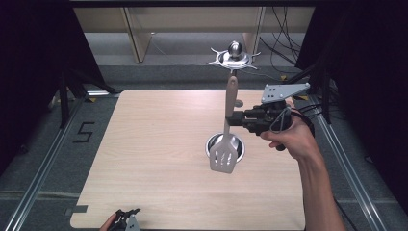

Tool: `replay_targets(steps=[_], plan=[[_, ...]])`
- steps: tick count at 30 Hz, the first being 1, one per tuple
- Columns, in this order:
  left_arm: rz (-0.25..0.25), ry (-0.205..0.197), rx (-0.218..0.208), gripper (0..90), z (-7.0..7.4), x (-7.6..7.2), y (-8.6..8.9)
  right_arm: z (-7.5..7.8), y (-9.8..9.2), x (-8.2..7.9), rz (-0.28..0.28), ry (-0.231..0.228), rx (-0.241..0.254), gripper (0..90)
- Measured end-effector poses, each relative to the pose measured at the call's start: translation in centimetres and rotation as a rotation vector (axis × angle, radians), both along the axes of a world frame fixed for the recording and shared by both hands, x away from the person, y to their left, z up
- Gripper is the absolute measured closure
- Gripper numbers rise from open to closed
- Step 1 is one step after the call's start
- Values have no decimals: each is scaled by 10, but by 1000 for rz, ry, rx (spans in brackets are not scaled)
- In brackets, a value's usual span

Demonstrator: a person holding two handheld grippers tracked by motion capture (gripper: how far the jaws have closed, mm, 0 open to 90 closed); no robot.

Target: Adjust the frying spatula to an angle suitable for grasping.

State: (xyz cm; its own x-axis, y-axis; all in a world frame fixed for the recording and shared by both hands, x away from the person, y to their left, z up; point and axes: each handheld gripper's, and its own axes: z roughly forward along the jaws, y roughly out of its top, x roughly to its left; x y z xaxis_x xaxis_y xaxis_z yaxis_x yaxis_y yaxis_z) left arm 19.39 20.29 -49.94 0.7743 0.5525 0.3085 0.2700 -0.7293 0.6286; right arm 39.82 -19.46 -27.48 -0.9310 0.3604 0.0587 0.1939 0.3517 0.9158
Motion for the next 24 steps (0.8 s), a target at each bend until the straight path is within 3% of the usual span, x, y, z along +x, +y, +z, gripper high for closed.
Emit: replay_targets(steps=[4, 12, 19, 24], plan=[[8, -9, -5, 154, 0, 0, 0, 0, 2, 2, -8, -11, 2, 786], [0, -1, -1, 154, 0, 0, 0, 2, 4, 5, -6, 13, -7, 786], [7, -11, 2, 154, 0, 0, 0, 4, 7, 7, -16, -5, 6, 786], [5, -9, 0, 154, 0, 0, 0, 5, 7, 12, -15, 22, -4, 786]])
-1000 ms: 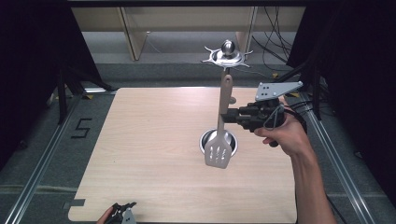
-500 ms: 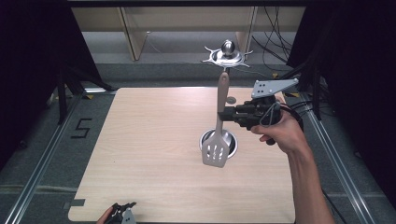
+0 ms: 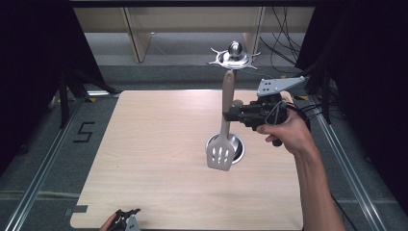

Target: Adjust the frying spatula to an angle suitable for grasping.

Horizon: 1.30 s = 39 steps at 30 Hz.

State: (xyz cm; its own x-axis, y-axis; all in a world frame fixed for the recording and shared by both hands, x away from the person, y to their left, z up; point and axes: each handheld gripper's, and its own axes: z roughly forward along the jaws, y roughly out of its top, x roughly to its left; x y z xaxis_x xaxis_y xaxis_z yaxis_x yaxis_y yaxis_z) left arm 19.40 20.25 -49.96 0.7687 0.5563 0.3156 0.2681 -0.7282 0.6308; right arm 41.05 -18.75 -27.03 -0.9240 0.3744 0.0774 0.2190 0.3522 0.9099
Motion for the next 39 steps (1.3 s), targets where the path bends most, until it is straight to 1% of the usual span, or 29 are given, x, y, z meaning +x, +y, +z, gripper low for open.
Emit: replay_targets(steps=[1, 2, 3, 4, 6, 7, 8, 10, 11, 14, 15, 16, 17, 18, 20, 21, 22, 24, 27, 28, 29, 30, 33, 34, 35, 36, 37, 38, 39], plan=[[-3, 4, -3, 154, 0, 0, 0, 0, 0, 2, 3, -5, 5, 786], [-2, 2, -3, 154, 0, 0, 0, 0, -1, 2, 0, 8, 0, 786], [-2, 2, -3, 154, 0, 0, 0, -1, 0, 3, -6, -3, 15, 786], [-2, 2, -2, 154, 0, 0, 0, -1, -2, 5, 3, 9, 7, 786], [0, 1, -2, 154, 0, 0, 0, -2, -2, 7, 7, 14, 11, 786], [-5, 5, -4, 154, 0, 0, 0, -2, -2, 7, 6, 10, 9, 786], [-9, 9, 0, 154, 1, 0, 0, -2, -2, 7, 4, 22, 5, 786], [-6, 8, -1, 154, 0, 0, 0, -3, -2, 9, 2, 17, 6, 785], [-6, 7, -1, 154, 0, 0, 0, -3, -3, 9, 0, 29, 6, 786], [2, -3, 1, 154, 0, 0, 0, -5, -4, 12, -5, 21, -3, 785], [2, -3, 1, 154, 0, 0, 0, -6, -3, 13, -3, 29, 1, 785], [-7, 9, -1, 154, 0, 0, 0, -7, -3, 13, -6, 29, 9, 785], [-7, 9, -1, 154, 0, 0, 0, -8, -3, 14, -12, 27, 5, 785], [-8, 7, -1, 154, 0, 0, 0, -8, -3, 14, -6, 41, -4, 785], [-1, 1, -2, 154, 0, 0, 0, -10, -4, 16, -9, 28, 9, 783], [-7, 8, -1, 154, 0, 0, 0, -10, -4, 15, -26, 29, 2, 783], [-6, 8, -1, 154, 0, 0, 0, -9, -4, 15, -30, 20, -5, 782], [-6, 8, 1, 154, 0, 0, 0, -8, -4, 14, -31, 24, -12, 780], [-8, 11, -1, 154, 0, 0, 0, -9, -5, 13, -52, 25, -4, 777], [-10, 15, 0, 154, -1, 0, 0, -8, -6, 12, -58, 32, -19, 776], [-7, 15, 2, 154, -1, 0, -1, -8, -7, 12, -53, 18, -23, 773], [-6, 11, 9, 154, -1, 0, -1, -8, -8, 11, -65, 25, -17, 770], [-6, 9, 7, 154, -1, 0, -1, -9, -10, 10, -64, 39, -11, 763], [-13, 13, 5, 154, -1, 0, -1, -9, -11, 8, -79, 49, -9, 754], [-11, 14, 3, 154, -1, 0, -1, -9, -14, 9, -74, 15, -3, 746], [-4, 9, 8, 154, -1, 0, -1, -8, -16, 5, -97, 18, 3, 745], [-4, 9, 8, 154, -1, 0, -1, -8, -16, 5, -97, 18, 3, 745], [-4, 14, 4, 154, -1, 0, -1, -8, -18, 4, -116, -9, 8, 743], [-3, 14, 5, 154, -1, 0, -1, -8, -18, 4, -116, -9, 8, 743]])
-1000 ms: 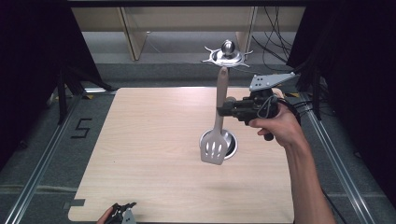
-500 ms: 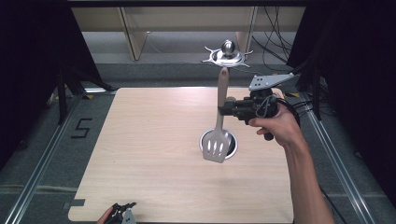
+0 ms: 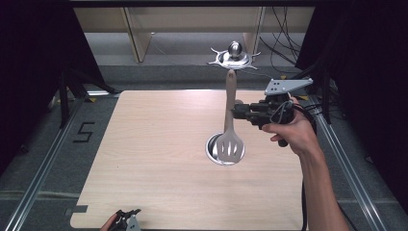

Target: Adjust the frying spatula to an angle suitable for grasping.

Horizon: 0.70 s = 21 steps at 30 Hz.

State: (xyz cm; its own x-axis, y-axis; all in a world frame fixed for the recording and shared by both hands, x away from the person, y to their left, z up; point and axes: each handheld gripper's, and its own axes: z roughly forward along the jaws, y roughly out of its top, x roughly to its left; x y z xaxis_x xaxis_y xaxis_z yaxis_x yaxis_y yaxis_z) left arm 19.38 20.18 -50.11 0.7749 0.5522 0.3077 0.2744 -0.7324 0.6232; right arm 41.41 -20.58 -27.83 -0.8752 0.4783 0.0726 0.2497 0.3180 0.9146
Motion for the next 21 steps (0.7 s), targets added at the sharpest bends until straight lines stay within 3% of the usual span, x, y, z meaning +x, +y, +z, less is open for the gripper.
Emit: replay_targets(steps=[5, 11, 12, 13, 14, 15, 16, 19, 21], plan=[[-1, 0, 0, 154, 0, 0, 0, 2, -6, -11, 14, 2, 13, 728], [-2, 10, -8, 154, -1, 0, 0, 2, -16, -19, 2, -47, 33, 703], [-5, 8, -6, 154, 0, 0, 0, 1, -18, -19, -9, -53, 28, 688], [0, 2, -3, 154, 0, 0, 0, -3, -20, -21, -21, -30, 45, 668], [-5, 3, -4, 154, 0, 0, 0, -6, -22, -20, -28, -45, 34, 645], [-1, 4, -5, 154, 0, 0, 1, -12, -24, -24, -59, -30, 19, 615], [0, 4, -4, 154, 0, 1, 1, -15, -26, -24, -46, -45, 24, 616], [-1, 3, -4, 154, 0, 0, 0, -23, -29, -32, -58, -22, 15, 601], [4, -2, -1, 154, 0, 0, 0, -28, -31, -35, -74, -34, 1, 599]])
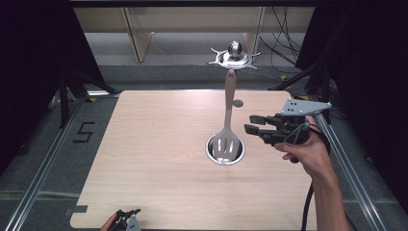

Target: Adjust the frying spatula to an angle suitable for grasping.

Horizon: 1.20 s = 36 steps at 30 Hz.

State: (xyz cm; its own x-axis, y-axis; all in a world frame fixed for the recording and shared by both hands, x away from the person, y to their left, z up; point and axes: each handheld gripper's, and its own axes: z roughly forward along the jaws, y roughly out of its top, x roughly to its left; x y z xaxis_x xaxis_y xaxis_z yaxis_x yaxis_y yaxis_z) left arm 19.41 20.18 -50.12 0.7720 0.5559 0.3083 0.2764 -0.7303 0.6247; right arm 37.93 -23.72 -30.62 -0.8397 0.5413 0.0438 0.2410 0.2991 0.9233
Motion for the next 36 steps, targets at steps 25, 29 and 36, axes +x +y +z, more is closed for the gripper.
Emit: replay_targets(steps=[25, 29, 36], plan=[[-4, -7, -10, 154, 2, 0, 0, -44, -14, -6, -114, 63, -70, 419], [-7, -2, -10, 154, 3, 0, -1, -53, -14, -8, -122, 81, -80, 410], [-4, 0, -16, 154, 2, 2, -1, -65, -14, -11, -140, 98, -131, 401]])
